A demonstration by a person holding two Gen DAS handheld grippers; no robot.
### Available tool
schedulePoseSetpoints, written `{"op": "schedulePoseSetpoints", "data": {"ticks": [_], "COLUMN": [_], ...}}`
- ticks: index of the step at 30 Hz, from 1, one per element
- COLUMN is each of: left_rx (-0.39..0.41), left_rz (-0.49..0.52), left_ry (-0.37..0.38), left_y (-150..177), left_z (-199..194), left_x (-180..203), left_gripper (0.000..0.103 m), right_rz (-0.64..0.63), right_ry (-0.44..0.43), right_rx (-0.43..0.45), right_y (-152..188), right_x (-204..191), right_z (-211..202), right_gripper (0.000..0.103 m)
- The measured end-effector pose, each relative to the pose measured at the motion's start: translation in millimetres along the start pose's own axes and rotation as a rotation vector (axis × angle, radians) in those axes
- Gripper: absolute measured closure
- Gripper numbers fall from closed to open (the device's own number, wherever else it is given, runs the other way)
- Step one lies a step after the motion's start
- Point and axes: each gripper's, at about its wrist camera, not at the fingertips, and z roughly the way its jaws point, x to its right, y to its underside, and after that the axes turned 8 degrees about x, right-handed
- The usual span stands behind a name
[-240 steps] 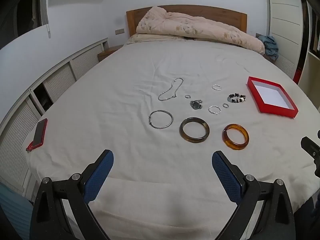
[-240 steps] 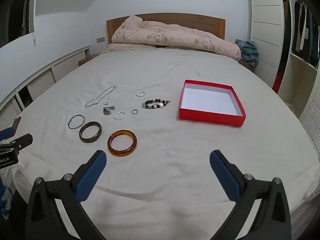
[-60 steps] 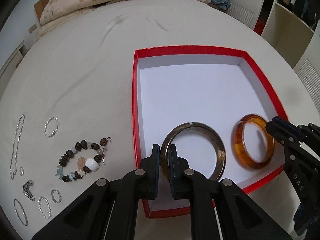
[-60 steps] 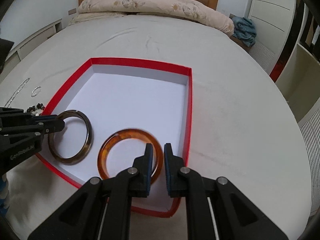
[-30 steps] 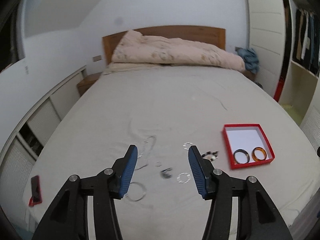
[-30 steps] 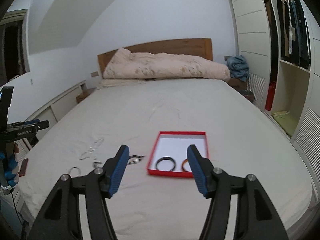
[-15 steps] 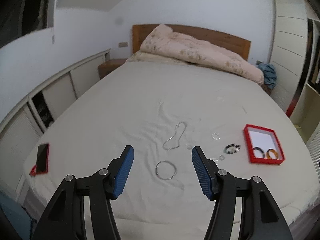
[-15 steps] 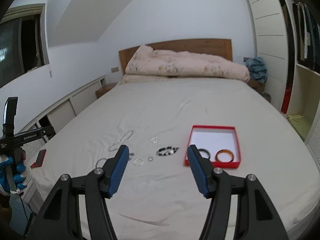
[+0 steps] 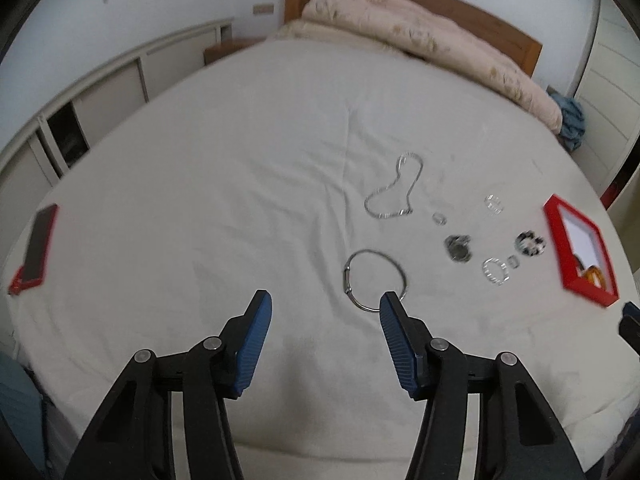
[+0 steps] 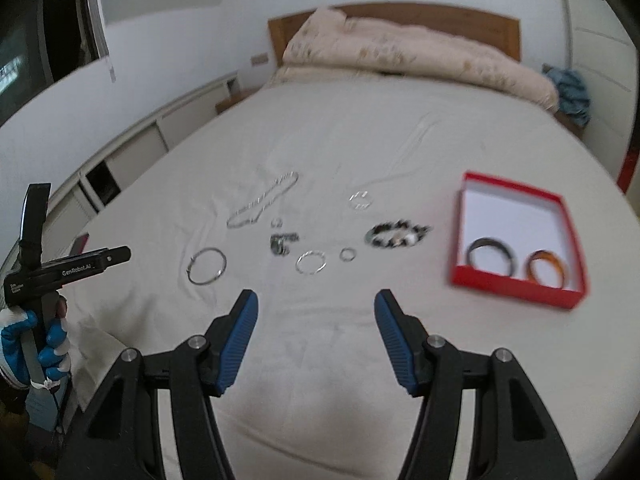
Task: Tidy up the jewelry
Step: 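Lift both tools away from the box back over the jewelry, then grasp the twisted silver bangle with the right tool while the left tool grasps the silver bangle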
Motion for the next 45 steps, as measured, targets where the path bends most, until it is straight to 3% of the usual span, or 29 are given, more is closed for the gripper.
{"op": "schedulePoseSetpoints", "data": {"ticks": [7, 17, 25, 31, 35, 45], "left_rx": [-0.091, -0.160, -0.150, -0.126, -0.116, -0.105], "left_rz": [0.025, 0.041, 0.042, 0.039, 0.045, 0.047], "left_ry": [0.036, 0.022, 0.014, 0.007, 0.011, -0.003], "left_y": [4, 18, 18, 18, 16, 15], "left_z": [63, 103, 108, 110, 114, 101], "left_x": [12, 17, 18, 22, 26, 35], "left_gripper": [0.056, 0.066, 0.069, 0.078, 0.095, 0.097], "right_rz": [0.004, -0.018, -0.033, -0.073, -0.099, -0.102], "right_ry": [-0.051, -0.080, -0.087, -0.065, -0.038, -0.050], "right_rx": [-0.113, -0.173, -0.167, -0.161, -0.153, -0.145], "right_y": [10, 14, 16, 14, 13, 9], "right_x": [2, 6, 3, -4, -6, -8], "right_z": [86, 153, 176, 189, 192, 170], "right_gripper": [0.044, 0.044, 0.044, 0.045, 0.064, 0.065]}}
